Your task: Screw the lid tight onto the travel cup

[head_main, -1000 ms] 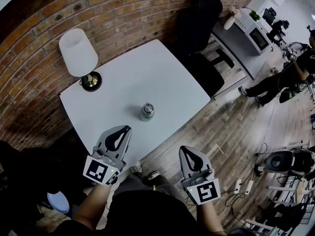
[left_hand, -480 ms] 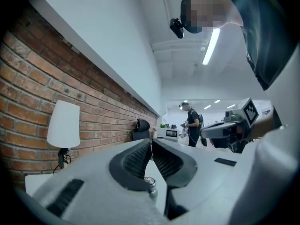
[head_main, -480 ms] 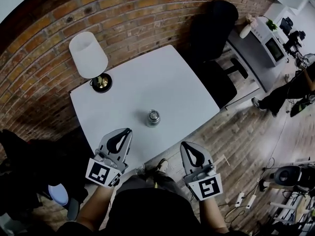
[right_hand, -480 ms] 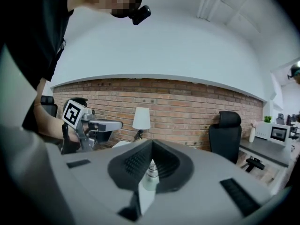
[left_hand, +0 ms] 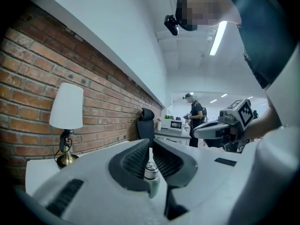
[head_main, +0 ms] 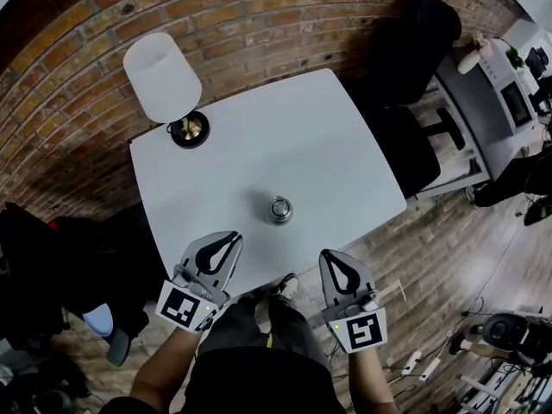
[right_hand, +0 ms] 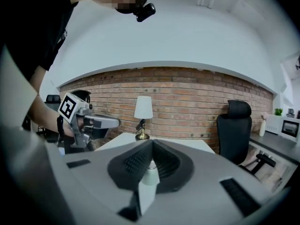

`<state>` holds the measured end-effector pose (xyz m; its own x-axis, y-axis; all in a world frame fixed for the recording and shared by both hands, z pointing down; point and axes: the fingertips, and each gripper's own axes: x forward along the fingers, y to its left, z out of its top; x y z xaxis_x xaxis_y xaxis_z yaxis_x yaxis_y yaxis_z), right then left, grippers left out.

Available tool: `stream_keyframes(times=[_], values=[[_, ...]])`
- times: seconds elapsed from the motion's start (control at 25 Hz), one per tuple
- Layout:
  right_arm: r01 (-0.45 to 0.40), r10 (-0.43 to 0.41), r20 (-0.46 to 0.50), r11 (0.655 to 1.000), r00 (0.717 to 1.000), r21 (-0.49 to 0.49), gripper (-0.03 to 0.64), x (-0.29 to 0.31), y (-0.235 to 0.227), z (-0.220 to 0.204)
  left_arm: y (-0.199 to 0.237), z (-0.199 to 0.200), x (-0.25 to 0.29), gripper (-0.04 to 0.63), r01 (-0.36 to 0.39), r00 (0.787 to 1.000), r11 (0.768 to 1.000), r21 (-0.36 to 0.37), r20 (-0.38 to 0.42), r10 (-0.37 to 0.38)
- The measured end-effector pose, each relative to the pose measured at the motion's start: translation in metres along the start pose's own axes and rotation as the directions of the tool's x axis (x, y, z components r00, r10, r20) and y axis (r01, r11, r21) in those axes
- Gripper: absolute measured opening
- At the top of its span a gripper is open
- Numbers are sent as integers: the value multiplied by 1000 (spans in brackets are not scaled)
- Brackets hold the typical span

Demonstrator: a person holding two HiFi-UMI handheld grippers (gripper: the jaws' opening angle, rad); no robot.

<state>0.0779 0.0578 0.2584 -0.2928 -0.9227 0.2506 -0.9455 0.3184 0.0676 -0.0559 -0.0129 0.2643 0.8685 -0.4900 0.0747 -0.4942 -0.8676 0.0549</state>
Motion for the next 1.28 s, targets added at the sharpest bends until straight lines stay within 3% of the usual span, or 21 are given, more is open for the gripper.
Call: stream_keyframes(times=[0.12,0.24,0.44,0.64,1.28], values=[[-40,40,-16,999,999,3,27,19,-6,-24,1,-23,13,38,17,999,999,-39,-43,-18],[-82,83,-49,997,995,11,82,40,-11,-52,4,-49,28,40,22,995,997,-80,-90,-30],[-161,161,-32,987,986,-13,112,71,-10,-81,2,-81,50,42,39,994,996,-84,-98,-47],[-225,223,-62,974,973,-26,167,97,-9,-111,-3,-105,71,111,70,991,993,-100,-109,-80],[-332,330,-60,943,942,-33,272,134,8,-141,-8,-122,96,212,116,989,988,-104,-84,-125]])
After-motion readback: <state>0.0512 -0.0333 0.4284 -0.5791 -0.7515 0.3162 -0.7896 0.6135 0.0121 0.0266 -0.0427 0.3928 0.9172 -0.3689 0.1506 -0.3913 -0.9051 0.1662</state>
